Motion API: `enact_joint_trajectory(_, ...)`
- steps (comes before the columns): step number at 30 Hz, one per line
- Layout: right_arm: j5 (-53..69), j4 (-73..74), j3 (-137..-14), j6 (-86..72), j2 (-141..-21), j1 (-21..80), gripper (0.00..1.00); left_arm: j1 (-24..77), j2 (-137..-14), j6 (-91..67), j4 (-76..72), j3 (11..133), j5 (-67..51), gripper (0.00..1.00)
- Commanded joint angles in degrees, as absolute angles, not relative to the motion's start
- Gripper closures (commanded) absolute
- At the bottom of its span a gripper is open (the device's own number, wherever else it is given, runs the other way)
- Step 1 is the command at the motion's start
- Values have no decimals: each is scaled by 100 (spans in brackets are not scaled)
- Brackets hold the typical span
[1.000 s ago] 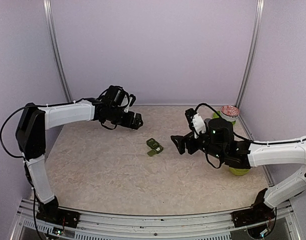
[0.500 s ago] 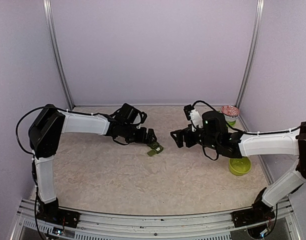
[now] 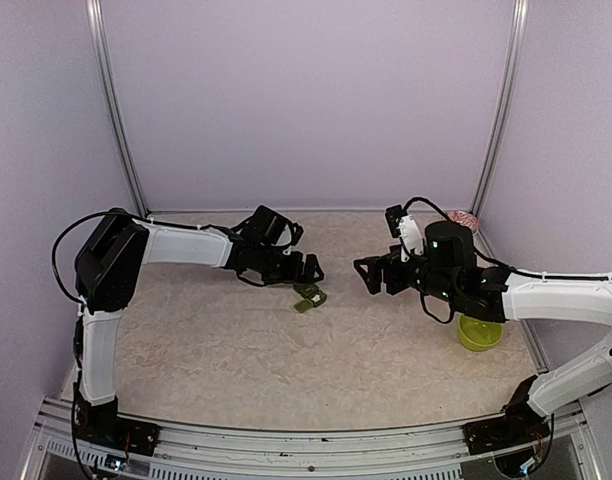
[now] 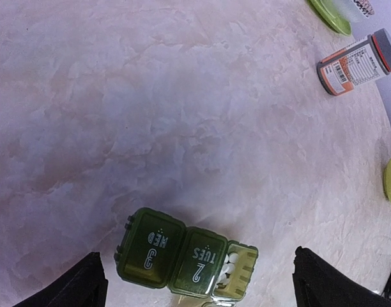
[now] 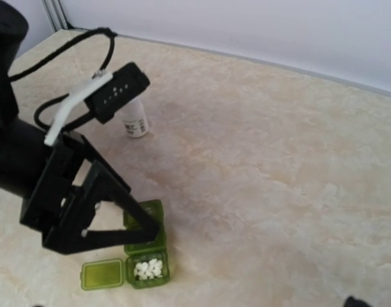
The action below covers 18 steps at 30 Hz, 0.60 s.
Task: Sort the pills into containers
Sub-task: Adjust the pill container at the center of the board.
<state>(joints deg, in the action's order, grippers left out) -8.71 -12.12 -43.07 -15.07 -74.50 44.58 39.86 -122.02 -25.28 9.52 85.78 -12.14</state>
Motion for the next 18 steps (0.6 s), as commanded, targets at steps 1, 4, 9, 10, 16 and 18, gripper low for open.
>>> enact_joint_trajectory(1, -1040, -1070, -4234, -1504, -7240, 4429, 0, 4113, -12230, -2626, 1068, 8698, -1272, 1)
enact_joint_trajectory(4, -1054, -1074, -4219, -1497, -7204, 4429, 0, 4184, -12161, -2661, 1152, 8647, -1151, 1)
enact_joint_trajectory(9, -1093, -1079, -4152, -1512, -7157, 4428, 0, 4244, -12109, -2759, 1188, 8521, -1055, 1)
enact_joint_trajectory(10, -1098, -1081, -4137, -1517, -7148, 4427, 0, 4247, -12109, -2773, 1213, 8505, -1017, 1)
enact_joint_trajectory(16, -1055, -1145, -4088, -1541, -7165, 4427, 0, 4247, -12015, -2820, 1224, 8331, -805, 1)
enact_joint_trajectory(18, -1038, -1170, -4089, -1540, -7207, 4430, 0, 4245, -12054, -2814, 1204, 8325, -880, 1)
